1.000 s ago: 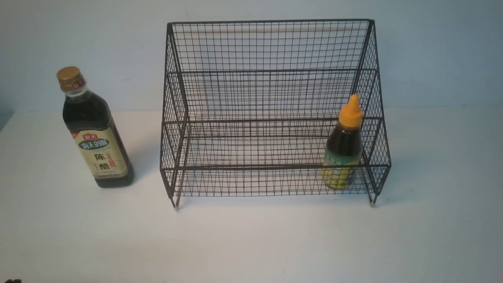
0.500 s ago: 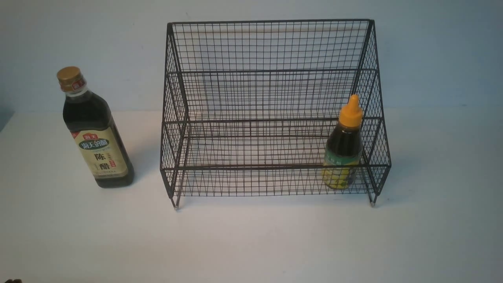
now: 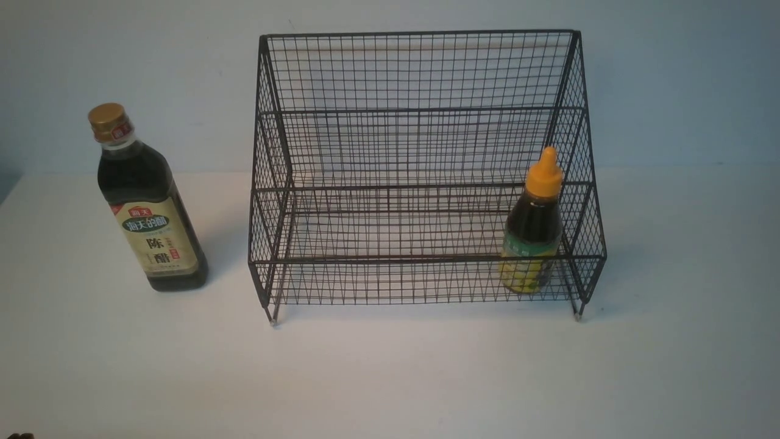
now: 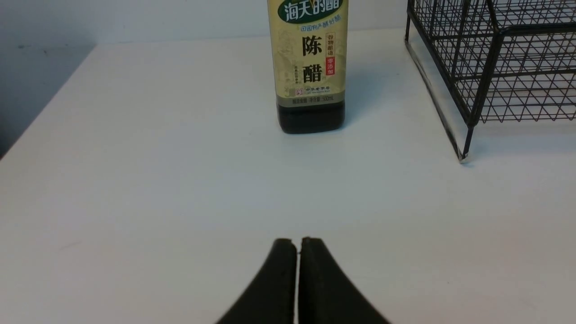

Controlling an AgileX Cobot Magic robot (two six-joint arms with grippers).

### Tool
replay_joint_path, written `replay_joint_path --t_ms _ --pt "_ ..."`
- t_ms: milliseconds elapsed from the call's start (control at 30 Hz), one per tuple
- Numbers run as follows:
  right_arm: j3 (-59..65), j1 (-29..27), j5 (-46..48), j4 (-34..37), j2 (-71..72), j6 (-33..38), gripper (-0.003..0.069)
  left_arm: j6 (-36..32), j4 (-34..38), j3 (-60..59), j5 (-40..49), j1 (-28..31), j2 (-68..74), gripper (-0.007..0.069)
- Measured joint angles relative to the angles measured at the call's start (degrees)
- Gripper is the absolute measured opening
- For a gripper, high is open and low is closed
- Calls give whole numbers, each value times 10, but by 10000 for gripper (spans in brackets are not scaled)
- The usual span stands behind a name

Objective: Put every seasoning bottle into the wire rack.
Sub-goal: Use the left arm to grab the condiment bottle closest to it

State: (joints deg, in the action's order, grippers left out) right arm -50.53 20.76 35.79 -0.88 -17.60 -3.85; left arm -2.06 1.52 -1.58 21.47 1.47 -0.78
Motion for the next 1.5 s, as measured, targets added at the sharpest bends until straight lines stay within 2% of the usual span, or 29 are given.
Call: replay_joint_path --t_ms 100,233,433,533,633,667,833,1000,1267,1500 --pt "0 1 -1 38 0 50 -14 0 0 0 0 0 0 -5" --pt "10 -10 -6 47 2 85 -15 0 0 0 0 0 0 -5" --pt "141 -155 -60 52 27 107 -15 0 0 0 0 0 0 -5" --pt "258 -223 -87 52 54 108 -15 0 0 0 0 0 0 -5" --pt "326 -250 -98 52 80 108 -15 0 0 0 0 0 0 -5" --pt "393 -257 -104 52 106 108 -15 0 0 0 0 0 0 -5" --pt "511 -258 -110 59 175 108 -15 0 0 0 0 0 0 -5" --pt "515 -256 -125 65 182 109 -15 0 0 0 0 0 0 -5" --pt "515 -218 -125 65 182 109 -15 0 0 0 0 0 0 -5" --pt "515 -217 -125 65 182 109 -15 0 0 0 0 0 0 -5"
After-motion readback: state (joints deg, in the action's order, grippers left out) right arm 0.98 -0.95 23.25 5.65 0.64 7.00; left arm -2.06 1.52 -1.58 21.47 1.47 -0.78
